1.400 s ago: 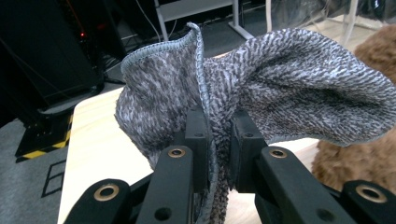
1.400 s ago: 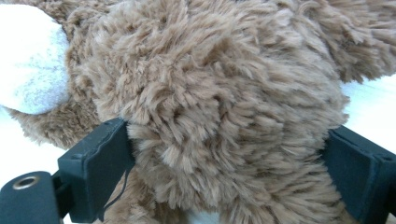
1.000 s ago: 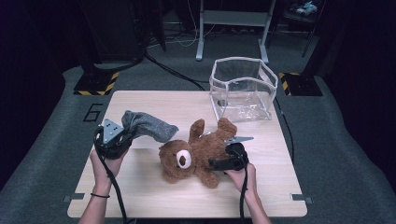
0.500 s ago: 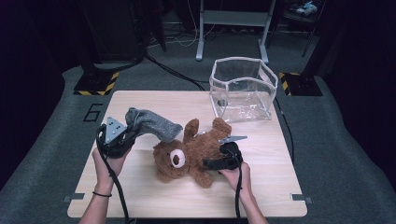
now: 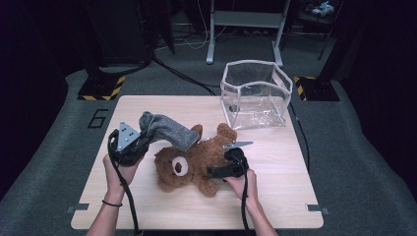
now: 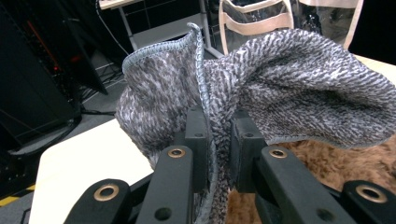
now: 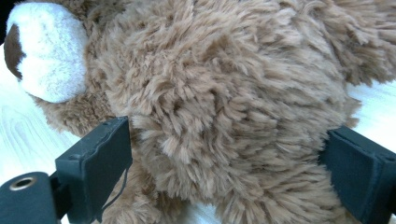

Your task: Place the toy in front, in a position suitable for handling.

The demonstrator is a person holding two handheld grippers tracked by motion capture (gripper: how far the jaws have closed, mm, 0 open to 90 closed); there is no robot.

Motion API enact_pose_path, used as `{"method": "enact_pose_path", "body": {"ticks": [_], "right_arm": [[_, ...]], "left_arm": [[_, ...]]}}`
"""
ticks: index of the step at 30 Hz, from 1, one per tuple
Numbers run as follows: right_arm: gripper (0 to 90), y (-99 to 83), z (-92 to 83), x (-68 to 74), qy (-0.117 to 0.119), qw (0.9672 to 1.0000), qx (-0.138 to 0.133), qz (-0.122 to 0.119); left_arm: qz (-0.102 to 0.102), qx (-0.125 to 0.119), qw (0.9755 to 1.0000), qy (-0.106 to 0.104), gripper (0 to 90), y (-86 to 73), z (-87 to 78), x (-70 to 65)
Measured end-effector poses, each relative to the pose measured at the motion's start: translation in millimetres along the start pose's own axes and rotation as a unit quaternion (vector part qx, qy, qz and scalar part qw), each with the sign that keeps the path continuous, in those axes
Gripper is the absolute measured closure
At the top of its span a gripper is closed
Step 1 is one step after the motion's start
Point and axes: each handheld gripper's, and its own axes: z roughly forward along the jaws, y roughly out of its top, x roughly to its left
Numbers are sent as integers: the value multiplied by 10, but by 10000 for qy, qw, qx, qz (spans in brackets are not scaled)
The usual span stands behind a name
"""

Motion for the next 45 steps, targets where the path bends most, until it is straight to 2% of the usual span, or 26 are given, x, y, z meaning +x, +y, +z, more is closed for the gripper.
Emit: {"method": "enact_pose_path", "body": {"ticks": [3,6,7,11,13,17,19,21,26,28,30,31,34,35,36,45], "right_arm": [[80,5,12,13,4,10000,-5,51],[79,19,32,15,39,10000,-39,-1],[79,23,30,34,48,9999,25,86],[78,46,76,52,65,10000,-10,-59],[74,56,87,69,93,10000,6,-5],[74,70,115,100,173,9998,19,25],[74,77,137,112,196,9998,-20,-46],[75,81,151,135,238,9997,-15,30],[74,118,230,223,365,9993,0,-20],[75,138,266,257,414,9991,-18,-128],[78,148,292,312,397,9991,43,-145],[77,147,295,315,387,9991,24,-191],[74,125,209,275,455,9989,-24,-80],[73,117,152,241,438,9989,-81,-144],[71,109,83,222,440,9989,-115,-80],[51,40,-704,30,84,9980,-625,-91]], "left_arm": [[53,-17,10000,-44,802,23,10,-30],[85,-35,9999,-119,802,59,26,-67],[90,-45,9999,-131,802,73,34,-85],[175,-65,9996,-223,802,123,82,-165],[222,-75,9994,-237,802,140,102,-192],[219,-108,9993,-275,802,166,140,-242],[217,-92,9992,-308,802,177,143,-250],[225,-100,9992,-302,801,188,144,-257],[239,-139,9992,-303,802,222,138,-279],[278,-157,9991,-291,801,237,146,-291],[340,-157,9989,-295,801,251,153,-294],[299,-166,9990,-304,802,259,165,-308],[340,-141,9987,-351,802,284,192,-328],[338,-138,9986,-379,802,292,208,-340],[355,-149,9985,-383,802,298,223,-358],[569,-99,9964,-617,801,366,364,-545]]}}
